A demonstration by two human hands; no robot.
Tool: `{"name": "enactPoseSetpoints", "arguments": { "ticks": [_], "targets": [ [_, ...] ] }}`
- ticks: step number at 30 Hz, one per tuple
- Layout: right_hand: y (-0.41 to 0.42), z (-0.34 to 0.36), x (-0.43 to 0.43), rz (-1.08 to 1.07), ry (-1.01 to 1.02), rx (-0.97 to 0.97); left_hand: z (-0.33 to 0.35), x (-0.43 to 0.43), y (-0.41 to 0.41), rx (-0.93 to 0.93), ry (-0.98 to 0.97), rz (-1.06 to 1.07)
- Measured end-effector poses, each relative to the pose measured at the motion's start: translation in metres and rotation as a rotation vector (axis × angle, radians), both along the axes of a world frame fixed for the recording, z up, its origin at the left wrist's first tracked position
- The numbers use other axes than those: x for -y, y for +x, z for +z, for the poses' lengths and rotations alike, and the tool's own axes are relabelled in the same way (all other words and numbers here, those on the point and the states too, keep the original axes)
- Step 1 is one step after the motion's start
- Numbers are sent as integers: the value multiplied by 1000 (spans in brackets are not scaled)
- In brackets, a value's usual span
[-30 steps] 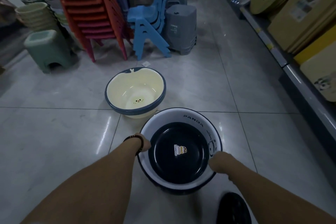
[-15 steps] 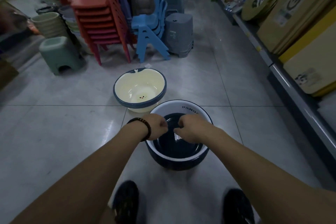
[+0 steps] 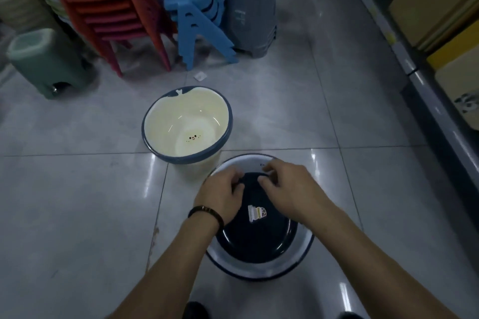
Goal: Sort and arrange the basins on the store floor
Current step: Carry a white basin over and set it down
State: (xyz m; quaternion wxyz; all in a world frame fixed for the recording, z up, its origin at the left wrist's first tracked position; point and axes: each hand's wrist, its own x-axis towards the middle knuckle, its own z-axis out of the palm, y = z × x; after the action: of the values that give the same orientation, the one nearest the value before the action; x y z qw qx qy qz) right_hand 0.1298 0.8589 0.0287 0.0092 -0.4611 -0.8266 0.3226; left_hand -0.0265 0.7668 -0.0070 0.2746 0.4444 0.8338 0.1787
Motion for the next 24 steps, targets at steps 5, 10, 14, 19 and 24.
{"name": "enactPoseSetpoints", "arguments": {
  "ticks": [5,10,14,19,24],
  "targets": [
    [2,90,-9,-86,-78,45,94,-22,2,16,-214,-189],
    [31,283,-12,-200,-141,82,296,-39,23,27,-289,-391],
    [70,446,6,-339,-139,70,449,-41,47,80,-221,-442],
    [142,589,29,-580,-104,-44,588,-59,97,112,-72,-545],
    [255,672,43,-838,12,-167,658,-87,191,155,21,-693]
  ]
}}
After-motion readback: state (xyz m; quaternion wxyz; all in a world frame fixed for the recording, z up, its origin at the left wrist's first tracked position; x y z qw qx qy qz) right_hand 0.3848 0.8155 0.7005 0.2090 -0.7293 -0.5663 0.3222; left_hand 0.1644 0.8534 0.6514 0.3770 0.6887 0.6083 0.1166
